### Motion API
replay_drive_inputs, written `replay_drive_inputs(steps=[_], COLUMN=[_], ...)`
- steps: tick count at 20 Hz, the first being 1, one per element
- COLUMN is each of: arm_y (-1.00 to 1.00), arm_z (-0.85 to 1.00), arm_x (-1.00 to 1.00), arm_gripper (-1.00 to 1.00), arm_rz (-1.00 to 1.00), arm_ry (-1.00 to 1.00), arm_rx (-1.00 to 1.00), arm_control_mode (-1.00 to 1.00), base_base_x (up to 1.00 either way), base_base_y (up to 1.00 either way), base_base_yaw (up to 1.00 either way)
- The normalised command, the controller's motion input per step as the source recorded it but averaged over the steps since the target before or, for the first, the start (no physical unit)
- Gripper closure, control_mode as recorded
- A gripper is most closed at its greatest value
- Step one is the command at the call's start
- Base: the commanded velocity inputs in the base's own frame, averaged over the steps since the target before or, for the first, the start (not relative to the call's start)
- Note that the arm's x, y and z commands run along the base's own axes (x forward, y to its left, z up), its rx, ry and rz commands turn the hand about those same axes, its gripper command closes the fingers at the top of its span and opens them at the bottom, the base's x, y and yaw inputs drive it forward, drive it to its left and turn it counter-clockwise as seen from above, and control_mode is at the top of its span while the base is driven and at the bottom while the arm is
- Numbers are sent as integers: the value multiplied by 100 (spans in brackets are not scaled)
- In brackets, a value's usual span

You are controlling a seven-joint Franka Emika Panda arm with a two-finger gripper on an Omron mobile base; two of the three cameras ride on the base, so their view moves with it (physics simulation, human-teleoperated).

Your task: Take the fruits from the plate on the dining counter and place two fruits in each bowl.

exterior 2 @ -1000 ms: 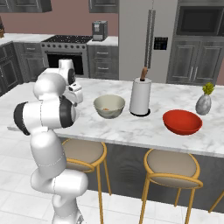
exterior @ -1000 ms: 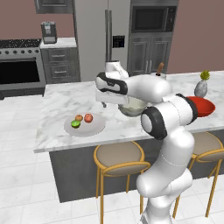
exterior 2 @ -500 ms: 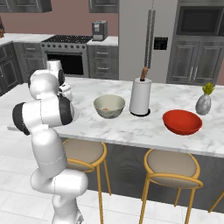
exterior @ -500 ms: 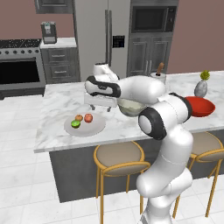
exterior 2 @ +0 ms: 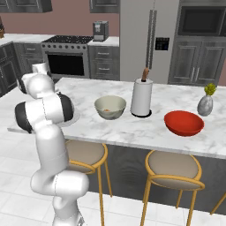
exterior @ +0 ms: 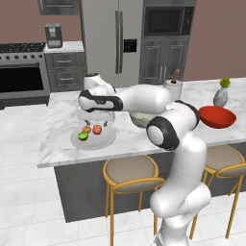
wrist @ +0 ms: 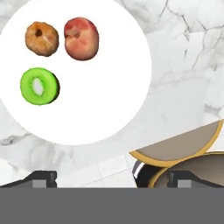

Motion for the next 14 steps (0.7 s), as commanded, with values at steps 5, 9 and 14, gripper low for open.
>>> replay_drive_inputs(steps=[5,9,14], arm_y=[45,40,14], arm_z=[-19,-27,-28], arm_x=[20,8,15], arm_gripper=[-100,-100,-100], arm_rz=[0,0,0], arm_ry=[1,2,0], arm_rx=[-3,-4,-1], arm_control_mode=[-100,-100,-100], base_base_x=[0,0,0], base_base_y=[0,0,0], base_base_yaw=[0,0,0])
